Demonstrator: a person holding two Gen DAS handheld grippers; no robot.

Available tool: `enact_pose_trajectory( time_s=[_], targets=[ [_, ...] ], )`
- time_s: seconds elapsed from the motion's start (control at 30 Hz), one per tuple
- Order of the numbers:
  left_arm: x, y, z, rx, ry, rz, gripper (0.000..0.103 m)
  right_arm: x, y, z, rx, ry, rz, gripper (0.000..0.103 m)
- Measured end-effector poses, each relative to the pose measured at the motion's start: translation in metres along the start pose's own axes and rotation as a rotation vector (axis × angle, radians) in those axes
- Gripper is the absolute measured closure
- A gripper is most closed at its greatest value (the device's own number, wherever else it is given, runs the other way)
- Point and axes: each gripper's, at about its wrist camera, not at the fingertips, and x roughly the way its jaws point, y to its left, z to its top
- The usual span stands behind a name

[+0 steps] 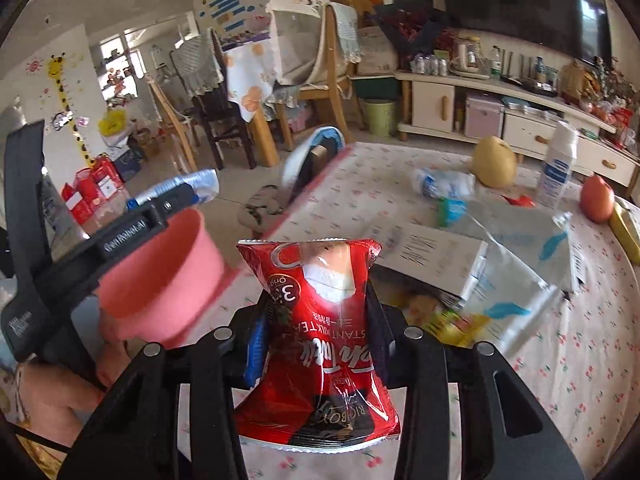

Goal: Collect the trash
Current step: 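Carry the yogurt pouch and red packet to the pink bucket and release both, then return both tools to the table toward the remaining wrappers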

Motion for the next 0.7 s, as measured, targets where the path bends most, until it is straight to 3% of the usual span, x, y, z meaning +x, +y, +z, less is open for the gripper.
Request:
enact_pose_trajectory(
  time_s=[0.23, 0.4, 0.5, 0.6, 0.7],
  targets=[
    [0.021, 0.088, 0.016, -0.212, 0.059, 0.264, 0.046, 0.066, 0.072, 0.049, -0.013, 0.027, 0.189, 0.06],
    [0.035, 0.132, 0.015, -0.328, 0.146, 0.343, 0.046, 0.114, 0.109, 0.058, -0.018, 0.077, 0.279, 0.058],
    [0.039, 0.137, 0.013, -0.315, 0.155, 0.387, 0.04, 0.137, 0.115, 0.057, 0.01, 0.115, 0.308, 0.055],
    [0.037, 0.142, 0.011, -0.333, 0.138, 0.386, 0.033, 0.14, 0.105, 0.056, 0.08, 0.111, 0.314, 0.035],
    [0.038, 0.137, 0.011, -0.315, 0.121, 0.388, 0.026, 0.125, 0.09, 0.052, 0.102, 0.07, 0.287, 0.024]
  ],
)
